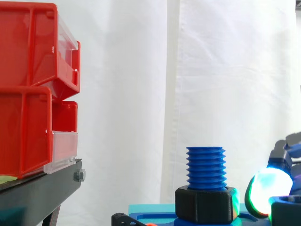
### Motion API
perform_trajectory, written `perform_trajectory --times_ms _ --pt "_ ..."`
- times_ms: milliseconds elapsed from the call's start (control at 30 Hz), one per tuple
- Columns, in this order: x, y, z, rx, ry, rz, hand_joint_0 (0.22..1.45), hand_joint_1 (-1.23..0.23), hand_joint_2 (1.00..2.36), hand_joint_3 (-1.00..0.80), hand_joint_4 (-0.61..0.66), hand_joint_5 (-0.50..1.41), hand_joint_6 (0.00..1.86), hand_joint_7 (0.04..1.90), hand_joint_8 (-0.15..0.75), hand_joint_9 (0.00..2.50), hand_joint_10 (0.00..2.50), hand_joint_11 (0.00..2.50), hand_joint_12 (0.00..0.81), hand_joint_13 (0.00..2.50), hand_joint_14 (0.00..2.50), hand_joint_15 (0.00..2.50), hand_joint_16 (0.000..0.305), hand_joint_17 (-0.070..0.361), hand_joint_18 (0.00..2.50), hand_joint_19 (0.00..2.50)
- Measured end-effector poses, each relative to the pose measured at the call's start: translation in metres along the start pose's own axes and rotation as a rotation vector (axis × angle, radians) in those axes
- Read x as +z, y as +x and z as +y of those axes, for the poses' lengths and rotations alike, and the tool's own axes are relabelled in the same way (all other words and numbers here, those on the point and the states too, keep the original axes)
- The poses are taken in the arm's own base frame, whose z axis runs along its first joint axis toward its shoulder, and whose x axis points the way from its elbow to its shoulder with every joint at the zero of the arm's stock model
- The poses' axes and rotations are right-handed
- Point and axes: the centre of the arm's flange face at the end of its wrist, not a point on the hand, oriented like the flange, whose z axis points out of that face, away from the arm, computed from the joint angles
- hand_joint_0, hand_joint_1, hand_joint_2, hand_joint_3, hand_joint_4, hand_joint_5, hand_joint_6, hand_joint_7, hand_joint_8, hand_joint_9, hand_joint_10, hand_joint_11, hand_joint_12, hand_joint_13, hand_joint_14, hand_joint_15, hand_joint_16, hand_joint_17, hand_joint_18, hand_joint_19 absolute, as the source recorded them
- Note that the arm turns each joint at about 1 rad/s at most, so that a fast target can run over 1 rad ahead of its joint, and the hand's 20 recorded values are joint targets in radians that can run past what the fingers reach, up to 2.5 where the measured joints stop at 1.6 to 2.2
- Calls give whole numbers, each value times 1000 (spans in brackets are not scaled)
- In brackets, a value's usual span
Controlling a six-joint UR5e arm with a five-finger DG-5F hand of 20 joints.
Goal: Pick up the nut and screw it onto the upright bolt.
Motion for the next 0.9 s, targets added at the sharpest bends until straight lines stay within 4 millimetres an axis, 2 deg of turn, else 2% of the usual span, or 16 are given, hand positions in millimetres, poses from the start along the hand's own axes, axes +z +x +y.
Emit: perform_trajectory --times_ms 200,533,667,900 --pt "1 -17 3 -16 3 12 482 -844 1000 -500 325 -192 503 1192 331 371 0 0 373 241 0 0 45 102 111 0" --pt "6 -29 7 -4 -7 10 483 -822 1000 -500 326 -190 502 1195 332 374 1 0 372 242 0 0 45 101 109 0" --pt "12 -45 15 -3 -12 8 485 -818 1000 -500 327 -189 502 1196 332 374 0 0 371 240 0 0 45 101 106 0" --pt "33 -81 42 -26 -27 31 487 -810 1000 -500 318 -187 502 1197 331 377 1 0 369 240 0 0 45 101 107 0"
